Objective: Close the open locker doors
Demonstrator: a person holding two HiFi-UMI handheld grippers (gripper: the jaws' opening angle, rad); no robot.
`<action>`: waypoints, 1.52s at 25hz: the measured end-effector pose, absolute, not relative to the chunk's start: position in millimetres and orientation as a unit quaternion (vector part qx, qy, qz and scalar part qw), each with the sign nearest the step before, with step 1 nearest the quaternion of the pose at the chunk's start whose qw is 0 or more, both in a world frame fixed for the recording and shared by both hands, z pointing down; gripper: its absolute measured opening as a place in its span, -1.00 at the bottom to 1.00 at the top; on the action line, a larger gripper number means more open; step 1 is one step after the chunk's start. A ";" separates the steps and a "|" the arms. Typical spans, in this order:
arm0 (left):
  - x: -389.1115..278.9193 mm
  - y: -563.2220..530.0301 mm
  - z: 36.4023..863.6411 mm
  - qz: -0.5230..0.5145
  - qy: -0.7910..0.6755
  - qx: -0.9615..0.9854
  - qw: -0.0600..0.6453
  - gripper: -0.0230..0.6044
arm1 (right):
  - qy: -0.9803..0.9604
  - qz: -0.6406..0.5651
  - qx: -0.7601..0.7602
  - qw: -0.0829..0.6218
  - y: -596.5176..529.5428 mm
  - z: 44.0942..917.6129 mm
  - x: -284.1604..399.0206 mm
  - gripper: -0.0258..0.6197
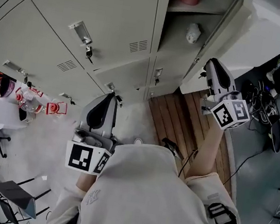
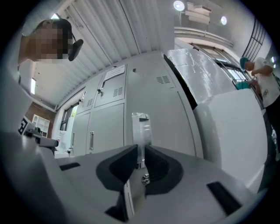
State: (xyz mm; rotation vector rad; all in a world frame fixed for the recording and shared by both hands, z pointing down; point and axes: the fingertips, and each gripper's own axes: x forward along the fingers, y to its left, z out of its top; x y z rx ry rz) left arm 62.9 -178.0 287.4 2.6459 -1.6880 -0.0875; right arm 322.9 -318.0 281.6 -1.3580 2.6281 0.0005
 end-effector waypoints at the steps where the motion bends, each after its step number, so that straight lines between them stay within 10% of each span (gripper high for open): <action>1: 61.0 -177.6 287.9 -0.027 -0.540 0.841 0.001 -0.90 | 0.887 -0.002 -0.453 0.093 -319.1 281.1 319.4 -0.88; 38: 16.4 -180.8 291.2 -0.018 -0.593 0.805 0.000 -0.90 | 0.924 0.000 -0.375 0.072 -382.5 275.9 234.5 -0.68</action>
